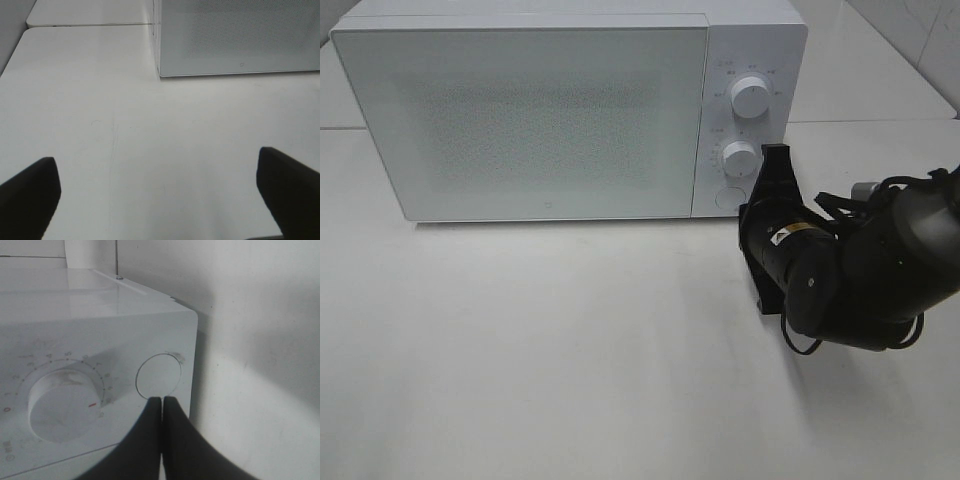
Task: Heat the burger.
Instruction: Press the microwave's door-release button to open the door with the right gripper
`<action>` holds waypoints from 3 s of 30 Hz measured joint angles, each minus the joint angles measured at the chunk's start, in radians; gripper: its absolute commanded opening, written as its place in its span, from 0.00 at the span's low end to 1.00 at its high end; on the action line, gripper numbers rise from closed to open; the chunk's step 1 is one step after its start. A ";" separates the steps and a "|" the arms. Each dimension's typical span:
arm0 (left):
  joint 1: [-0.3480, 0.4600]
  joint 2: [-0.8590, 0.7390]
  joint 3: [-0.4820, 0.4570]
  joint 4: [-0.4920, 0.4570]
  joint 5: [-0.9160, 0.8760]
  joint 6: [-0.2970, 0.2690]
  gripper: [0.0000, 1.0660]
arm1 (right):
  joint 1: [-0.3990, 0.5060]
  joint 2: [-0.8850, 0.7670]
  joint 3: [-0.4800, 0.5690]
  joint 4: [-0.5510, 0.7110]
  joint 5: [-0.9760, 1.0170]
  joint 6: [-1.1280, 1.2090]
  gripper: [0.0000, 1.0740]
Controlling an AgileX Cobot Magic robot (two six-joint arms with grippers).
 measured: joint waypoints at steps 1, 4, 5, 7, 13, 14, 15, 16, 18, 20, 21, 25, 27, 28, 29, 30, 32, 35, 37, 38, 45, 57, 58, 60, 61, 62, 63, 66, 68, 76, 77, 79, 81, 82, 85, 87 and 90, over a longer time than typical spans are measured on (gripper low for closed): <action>0.000 0.000 0.000 0.000 0.000 0.000 0.94 | -0.008 0.007 -0.009 -0.005 0.007 0.001 0.00; 0.000 0.000 0.000 0.000 0.000 0.000 0.94 | -0.024 0.023 -0.036 -0.024 0.020 0.001 0.00; 0.000 0.000 0.000 0.000 0.000 0.000 0.94 | -0.024 0.023 -0.036 -0.024 0.020 0.001 0.00; 0.000 0.000 0.000 0.000 0.000 0.000 0.94 | -0.032 0.034 -0.051 -0.032 0.028 0.002 0.00; 0.000 0.000 0.000 0.000 0.000 0.000 0.94 | -0.034 0.081 -0.104 -0.044 0.038 0.004 0.00; 0.000 0.000 0.000 0.000 0.000 0.000 0.94 | -0.034 0.093 -0.118 -0.044 0.041 0.005 0.00; 0.000 0.000 0.000 0.000 0.000 0.000 0.94 | -0.034 0.093 -0.118 -0.044 0.041 0.005 0.00; 0.000 0.000 0.000 0.000 0.000 0.000 0.94 | -0.034 0.104 -0.130 -0.044 0.045 0.005 0.00; 0.000 0.000 0.000 0.000 0.000 0.000 0.94 | -0.034 0.110 -0.138 -0.044 0.046 0.005 0.00; 0.000 0.000 0.000 0.000 0.000 0.000 0.94 | -0.038 0.120 -0.150 -0.044 0.048 0.005 0.00; 0.000 0.000 0.000 0.000 0.000 0.000 0.94 | -0.043 0.127 -0.156 -0.046 0.049 0.005 0.00; 0.000 0.000 0.000 0.000 0.000 0.000 0.94 | -0.055 0.142 -0.173 -0.029 0.050 0.005 0.00; 0.000 0.000 0.000 0.000 0.000 0.000 0.94 | -0.061 0.143 -0.178 -0.029 0.050 0.003 0.00; 0.000 0.000 0.000 0.000 0.000 0.000 0.94 | -0.061 0.143 -0.178 -0.029 0.050 0.003 0.00; 0.000 0.000 0.000 0.000 0.000 0.000 0.94 | -0.067 0.149 -0.188 -0.030 0.050 0.003 0.00; 0.000 0.000 0.000 0.000 0.000 0.000 0.94 | -0.069 0.150 -0.191 -0.029 0.052 0.002 0.00; 0.000 0.000 0.000 0.000 0.000 0.000 0.94 | -0.074 0.153 -0.198 -0.030 0.060 0.002 0.00; 0.000 0.000 0.000 0.000 0.000 0.000 0.94 | -0.077 0.162 -0.206 -0.033 0.073 0.002 0.00; 0.000 0.000 0.000 0.000 0.000 0.000 0.94 | -0.077 0.162 -0.207 -0.033 0.073 0.002 0.00; 0.000 0.000 0.000 0.000 0.000 0.000 0.94 | -0.077 0.163 -0.207 -0.034 0.069 0.002 0.00; 0.000 0.000 0.000 0.000 0.000 0.000 0.94 | -0.077 0.169 -0.214 -0.044 0.050 0.002 0.00; 0.000 0.000 0.000 0.000 0.000 0.000 0.94 | -0.077 0.184 -0.273 -0.005 0.088 -0.017 0.00; 0.000 0.000 0.000 0.000 0.000 0.000 0.94 | -0.077 0.184 -0.273 -0.005 0.088 -0.017 0.00; 0.000 0.000 0.000 0.000 0.000 0.000 0.94 | -0.077 0.184 -0.274 -0.003 0.089 -0.019 0.00; 0.000 0.000 0.000 0.000 0.000 0.000 0.94 | -0.077 0.186 -0.275 0.000 0.089 -0.026 0.00; 0.000 0.000 0.000 0.000 0.000 0.000 0.94 | -0.077 0.186 -0.275 0.000 0.089 -0.026 0.00; 0.000 0.000 0.000 0.000 0.000 0.000 0.94 | -0.077 0.186 -0.275 0.000 0.089 -0.026 0.00; 0.000 0.000 0.000 0.000 0.000 0.000 0.94 | -0.077 0.186 -0.275 0.000 0.091 -0.027 0.00; 0.000 0.000 0.000 0.000 0.000 0.000 0.94 | -0.077 0.186 -0.277 0.000 0.094 -0.028 0.00; 0.000 0.000 0.000 0.000 0.000 0.000 0.94 | -0.077 0.183 -0.274 0.000 0.096 -0.030 0.00; 0.000 0.000 0.000 0.000 0.000 0.000 0.94 | -0.077 0.182 -0.271 -0.002 0.096 -0.030 0.00; 0.000 0.000 0.000 0.000 0.000 0.000 0.94 | -0.077 0.181 -0.267 -0.007 0.096 -0.030 0.00; 0.000 0.000 0.000 0.000 0.000 0.000 0.94 | -0.079 0.180 -0.265 -0.015 0.096 -0.030 0.00; 0.000 0.000 0.000 0.000 0.000 0.000 0.94 | -0.080 0.177 -0.263 -0.019 0.096 -0.030 0.00; 0.000 0.000 0.000 0.000 0.000 0.000 0.94 | -0.088 0.165 -0.254 -0.037 0.109 -0.030 0.00; 0.000 0.000 0.000 0.000 0.000 0.000 0.94 | -0.089 0.162 -0.250 -0.046 0.109 -0.030 0.00; 0.000 0.000 0.000 0.000 0.000 0.000 0.94 | -0.095 0.145 -0.239 -0.055 0.119 -0.030 0.00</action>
